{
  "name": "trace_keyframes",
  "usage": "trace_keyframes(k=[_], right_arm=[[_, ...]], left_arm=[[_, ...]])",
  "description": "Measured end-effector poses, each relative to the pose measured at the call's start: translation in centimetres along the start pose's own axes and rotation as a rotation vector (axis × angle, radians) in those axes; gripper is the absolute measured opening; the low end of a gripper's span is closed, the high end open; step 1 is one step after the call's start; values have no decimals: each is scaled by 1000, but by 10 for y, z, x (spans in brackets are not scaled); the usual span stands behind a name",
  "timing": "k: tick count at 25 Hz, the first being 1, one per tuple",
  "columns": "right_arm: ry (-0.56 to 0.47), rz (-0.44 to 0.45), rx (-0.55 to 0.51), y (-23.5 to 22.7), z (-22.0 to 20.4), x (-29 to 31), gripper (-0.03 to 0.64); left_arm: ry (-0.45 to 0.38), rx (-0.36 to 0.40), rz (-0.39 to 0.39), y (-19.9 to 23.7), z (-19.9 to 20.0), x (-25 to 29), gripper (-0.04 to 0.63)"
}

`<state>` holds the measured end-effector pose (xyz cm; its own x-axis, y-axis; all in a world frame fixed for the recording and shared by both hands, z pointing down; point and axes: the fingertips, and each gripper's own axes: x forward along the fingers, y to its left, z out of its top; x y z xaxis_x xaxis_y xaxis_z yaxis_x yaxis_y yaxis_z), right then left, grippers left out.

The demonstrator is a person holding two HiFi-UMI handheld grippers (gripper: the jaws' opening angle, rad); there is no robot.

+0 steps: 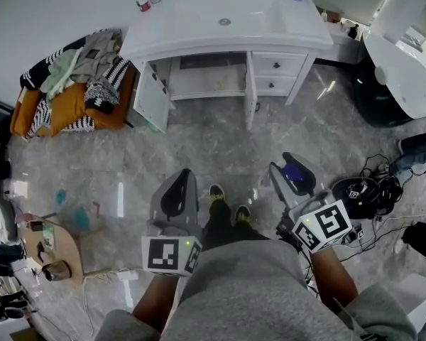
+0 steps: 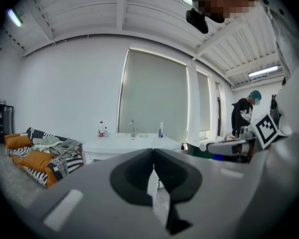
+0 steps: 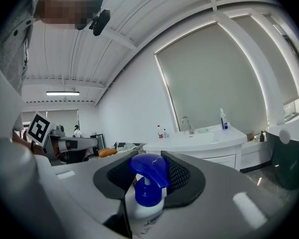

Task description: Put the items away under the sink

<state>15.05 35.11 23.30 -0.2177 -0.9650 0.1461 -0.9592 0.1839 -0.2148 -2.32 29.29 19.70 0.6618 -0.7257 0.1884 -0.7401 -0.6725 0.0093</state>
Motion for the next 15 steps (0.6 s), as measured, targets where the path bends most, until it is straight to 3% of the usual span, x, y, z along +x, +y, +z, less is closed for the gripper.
trace_keyframes(k=[15], right_arm=[[22,-7,-17,2,6,43,144]], left_arm=[[-2,-29,-5,36,-1,29,12]])
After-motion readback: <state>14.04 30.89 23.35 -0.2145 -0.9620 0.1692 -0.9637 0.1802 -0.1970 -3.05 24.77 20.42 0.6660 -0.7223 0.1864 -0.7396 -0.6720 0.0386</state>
